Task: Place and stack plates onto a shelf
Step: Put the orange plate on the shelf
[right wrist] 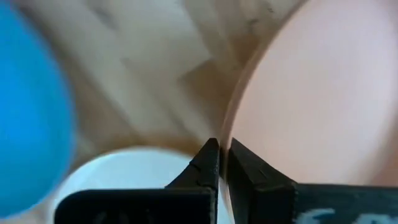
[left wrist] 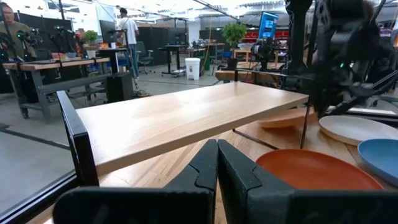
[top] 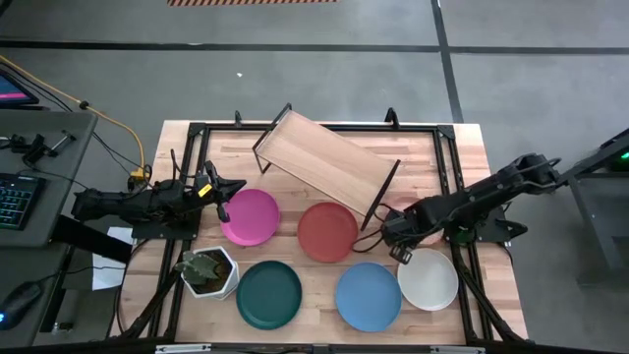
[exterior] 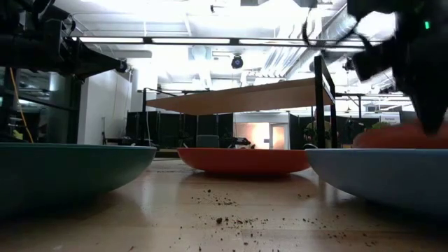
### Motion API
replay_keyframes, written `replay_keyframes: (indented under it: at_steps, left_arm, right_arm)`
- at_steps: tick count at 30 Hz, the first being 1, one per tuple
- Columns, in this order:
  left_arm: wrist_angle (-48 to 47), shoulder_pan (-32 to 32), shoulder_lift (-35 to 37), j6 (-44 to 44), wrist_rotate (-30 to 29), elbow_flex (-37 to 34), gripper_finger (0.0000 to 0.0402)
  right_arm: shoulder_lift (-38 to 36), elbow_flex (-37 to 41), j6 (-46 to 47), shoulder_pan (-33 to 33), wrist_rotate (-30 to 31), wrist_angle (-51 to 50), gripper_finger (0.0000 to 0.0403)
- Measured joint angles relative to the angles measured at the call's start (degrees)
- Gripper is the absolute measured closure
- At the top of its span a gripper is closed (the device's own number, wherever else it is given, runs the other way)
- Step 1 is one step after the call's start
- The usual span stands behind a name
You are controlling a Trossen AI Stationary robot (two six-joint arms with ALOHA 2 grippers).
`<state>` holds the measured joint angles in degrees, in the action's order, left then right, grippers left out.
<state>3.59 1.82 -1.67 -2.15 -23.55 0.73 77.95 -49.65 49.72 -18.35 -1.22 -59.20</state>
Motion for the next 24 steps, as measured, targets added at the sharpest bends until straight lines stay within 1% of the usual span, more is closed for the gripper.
replay_keyframes:
  at_steps: [6, 9, 12, 15, 19, 21, 24]
  left_arm:
    - [0.0, 0.0, 0.0, 0.0, 0.0, 0.0, 0.0401]
    - [0.0, 0.0, 0.0, 0.0, 0.0, 0.0, 0.0401]
    - [0.0, 0.0, 0.0, 0.0, 0.0, 0.0, 0.0401]
    - [0.0, 0.0, 0.0, 0.0, 0.0, 0.0, 0.0401]
    - [0.0, 0.0, 0.0, 0.0, 0.0, 0.0, 0.0401]
    - [0.0, 0.0, 0.0, 0.0, 0.0, 0.0, 0.0401]
    - [0.0, 0.0, 0.0, 0.0, 0.0, 0.0, 0.0401]
  right_arm:
    - [0.0, -11.8, -6.3, -0.1, -4.3, -10.6, 0.0403]
    - [0.0, -17.9, -10.8, 0.0, -7.5, -14.9, 0.0403]
    - [-0.1, -23.7, -15.9, -0.3, -13.0, -18.0, 0.0403]
    - [-0.1, -29.4, -19.8, -1.4, -19.8, -20.2, 0.0403]
    - [-0.1, -37.0, -21.2, -3.1, -26.2, -23.7, 0.0403]
    - [-0.1, -40.9, -21.3, -3.8, -27.3, -24.3, 0.0403]
    - [-0.1, -47.0, -21.3, -3.8, -26.7, -23.0, 0.0403]
